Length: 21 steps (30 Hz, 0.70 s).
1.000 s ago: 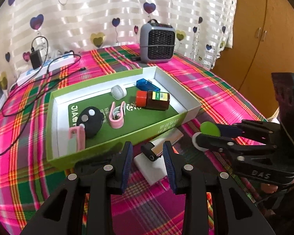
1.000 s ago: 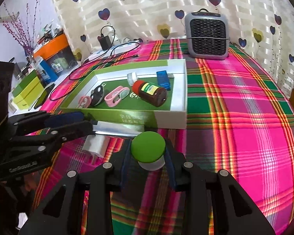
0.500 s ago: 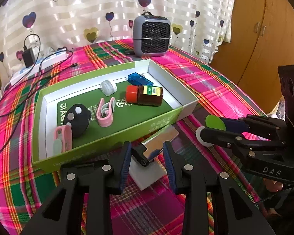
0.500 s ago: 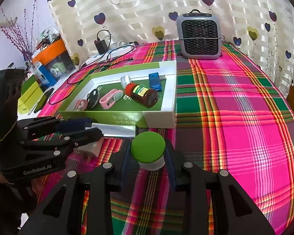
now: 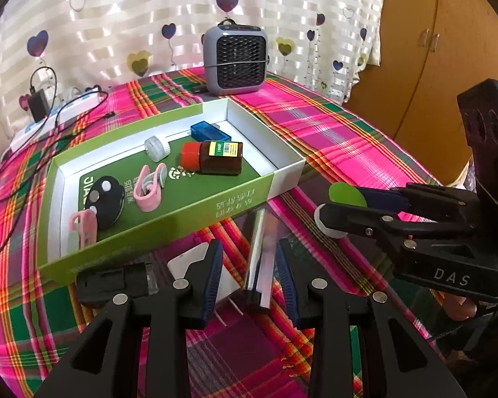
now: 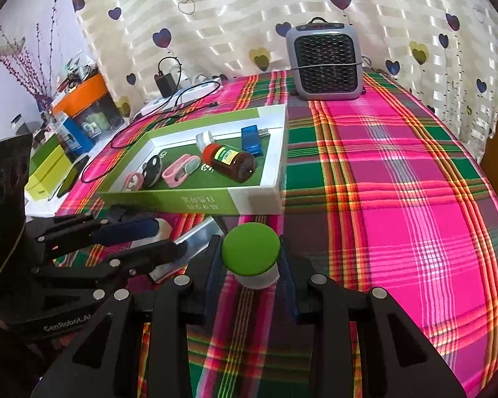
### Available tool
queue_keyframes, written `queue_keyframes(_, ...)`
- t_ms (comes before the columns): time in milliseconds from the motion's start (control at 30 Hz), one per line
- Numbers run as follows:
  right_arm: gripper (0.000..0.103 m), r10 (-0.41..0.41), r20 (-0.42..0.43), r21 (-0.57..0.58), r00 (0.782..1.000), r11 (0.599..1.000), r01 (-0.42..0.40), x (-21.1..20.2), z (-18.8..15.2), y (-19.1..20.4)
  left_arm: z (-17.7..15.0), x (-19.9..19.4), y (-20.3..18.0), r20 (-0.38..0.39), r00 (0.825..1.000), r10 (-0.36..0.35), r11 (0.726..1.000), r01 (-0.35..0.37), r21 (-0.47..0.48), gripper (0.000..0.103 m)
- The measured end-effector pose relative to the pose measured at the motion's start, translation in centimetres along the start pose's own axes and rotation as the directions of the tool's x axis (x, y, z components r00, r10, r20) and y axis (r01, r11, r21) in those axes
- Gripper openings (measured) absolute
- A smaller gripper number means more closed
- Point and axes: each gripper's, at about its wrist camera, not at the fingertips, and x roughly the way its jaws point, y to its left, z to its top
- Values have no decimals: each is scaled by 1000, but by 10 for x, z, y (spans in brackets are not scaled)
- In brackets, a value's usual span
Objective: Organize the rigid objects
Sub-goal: 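Grasp the silver metal bar with the left tool while the right tool holds the jar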
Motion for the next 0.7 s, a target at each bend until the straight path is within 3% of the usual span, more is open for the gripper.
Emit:
queue_keyframes(267,34,2,1,12,1000,1000,-2,-2,-1,-5,1,12,-12,-51,999,-9,999,11,42,31)
queue_keyframes(700,34,5,0,18,1000,1000,-5,-3,-4,-8,1,28,-23,-93,995,47,997,-41,67,31)
